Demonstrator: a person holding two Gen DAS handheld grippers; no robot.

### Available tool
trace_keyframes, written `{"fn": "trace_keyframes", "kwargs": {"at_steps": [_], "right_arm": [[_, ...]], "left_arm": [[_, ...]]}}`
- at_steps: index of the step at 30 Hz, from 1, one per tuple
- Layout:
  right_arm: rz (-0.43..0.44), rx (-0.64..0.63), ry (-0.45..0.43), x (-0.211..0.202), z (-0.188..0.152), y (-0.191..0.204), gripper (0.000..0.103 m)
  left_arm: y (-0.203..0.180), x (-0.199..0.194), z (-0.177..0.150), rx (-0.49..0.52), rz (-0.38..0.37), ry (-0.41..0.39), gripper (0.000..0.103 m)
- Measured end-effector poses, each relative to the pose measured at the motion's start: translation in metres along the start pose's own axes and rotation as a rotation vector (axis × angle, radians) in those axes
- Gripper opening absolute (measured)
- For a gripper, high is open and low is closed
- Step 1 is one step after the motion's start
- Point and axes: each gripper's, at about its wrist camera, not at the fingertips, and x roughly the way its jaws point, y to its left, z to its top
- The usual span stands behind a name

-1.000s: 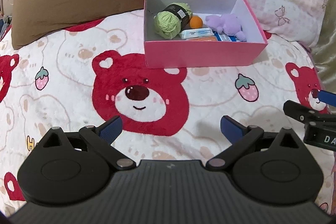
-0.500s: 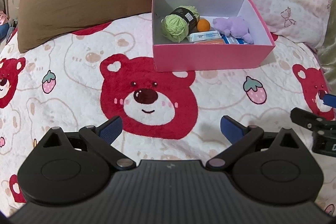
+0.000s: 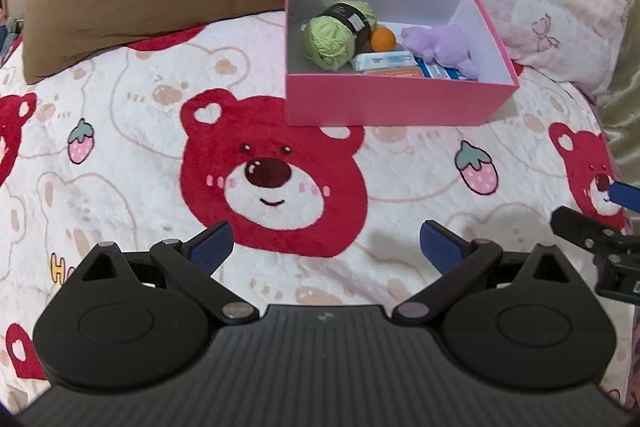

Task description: Organize objects

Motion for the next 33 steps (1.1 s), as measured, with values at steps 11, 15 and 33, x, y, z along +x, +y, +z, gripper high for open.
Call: {"fn": "trace_keyframes", "kwargs": {"at_steps": [11,15,33], "right_arm": [[0.006,0.008,-0.020,-0.009,0.002,0.000,0.099],[0.001,-0.007,-0.015,-0.013,0.003,0.003,0.099],[0.015,-0.024,-0.014,-0.021,0.003,0.007,0.099]], "left_arm": [[-0.001,-0.003,-0.001,0.018,0.004,-0.004,0.101],[-0.002,-0.006,0.000,0.026,0.004,-0.010,0.101],[-0.006,-0.010,-0.001,0.045,0.006,-0.021,0.103]]}}
